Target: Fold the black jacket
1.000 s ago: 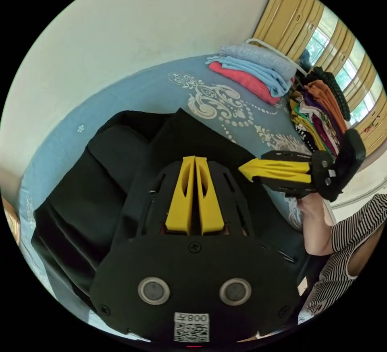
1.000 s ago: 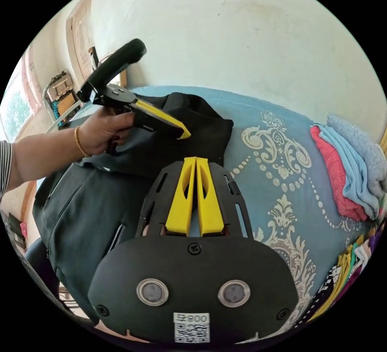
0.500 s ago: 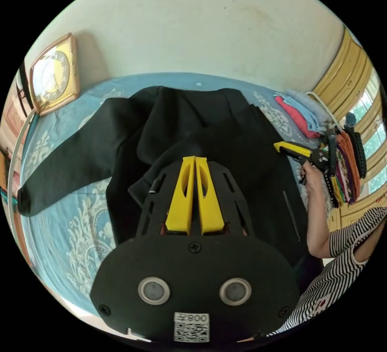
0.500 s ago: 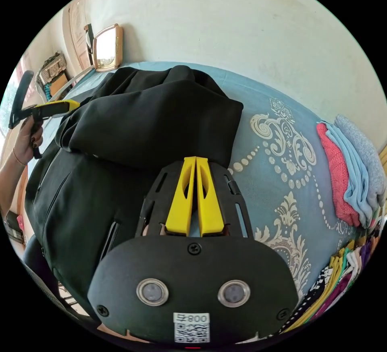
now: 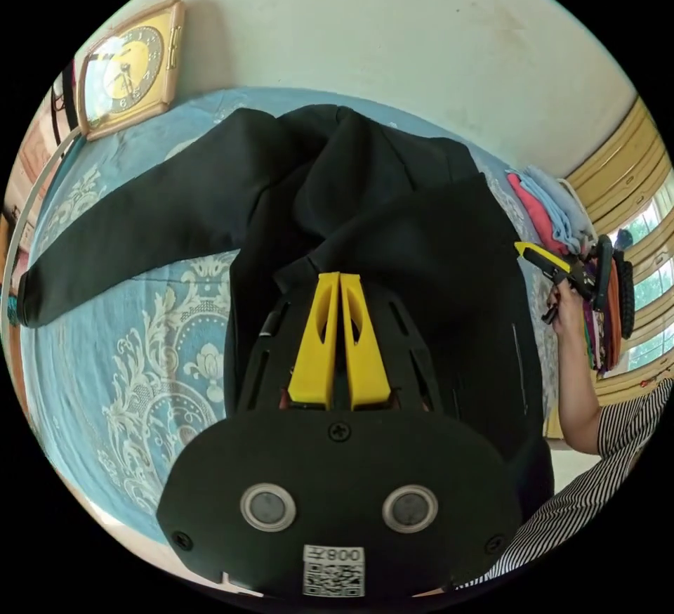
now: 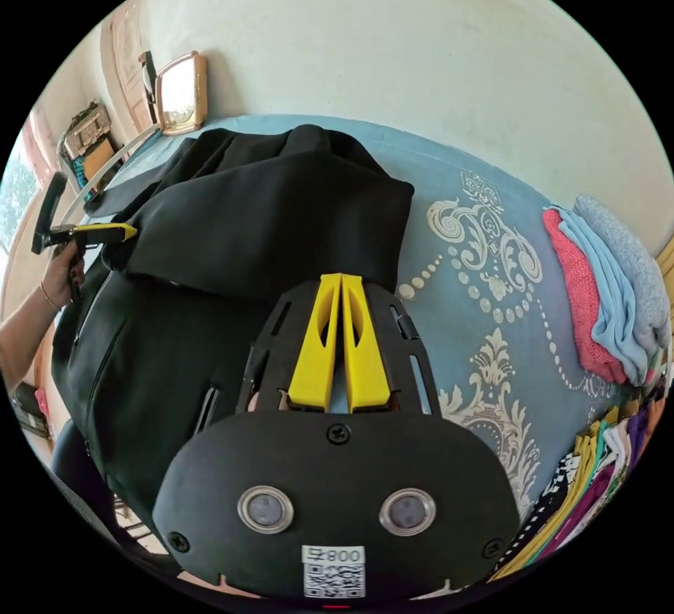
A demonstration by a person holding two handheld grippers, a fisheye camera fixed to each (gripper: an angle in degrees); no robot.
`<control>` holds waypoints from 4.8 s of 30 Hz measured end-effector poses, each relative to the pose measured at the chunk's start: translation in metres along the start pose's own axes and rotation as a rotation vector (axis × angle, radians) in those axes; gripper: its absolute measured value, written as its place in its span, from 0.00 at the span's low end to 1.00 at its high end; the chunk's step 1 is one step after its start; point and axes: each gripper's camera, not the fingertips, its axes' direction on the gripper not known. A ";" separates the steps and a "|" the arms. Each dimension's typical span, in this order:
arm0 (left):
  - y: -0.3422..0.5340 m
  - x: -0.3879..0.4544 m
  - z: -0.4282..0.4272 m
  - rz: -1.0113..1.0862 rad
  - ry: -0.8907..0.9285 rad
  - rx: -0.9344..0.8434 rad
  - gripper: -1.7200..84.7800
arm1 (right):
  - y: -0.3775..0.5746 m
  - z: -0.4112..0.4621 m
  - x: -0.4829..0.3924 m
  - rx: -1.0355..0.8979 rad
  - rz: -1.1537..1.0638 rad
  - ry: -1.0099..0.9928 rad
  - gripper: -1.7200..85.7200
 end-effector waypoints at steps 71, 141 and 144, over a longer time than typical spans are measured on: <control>0.210 0.276 -0.016 0.844 -0.471 0.399 0.04 | -0.123 0.060 0.194 0.012 0.307 -1.463 0.11; 0.119 0.078 0.121 0.076 -0.223 0.088 0.02 | -0.234 0.083 -0.224 -0.165 -0.241 -0.373 0.02; 0.122 0.061 0.123 0.065 -0.208 0.086 0.02 | -0.233 0.099 -0.228 -0.213 -0.221 -0.401 0.02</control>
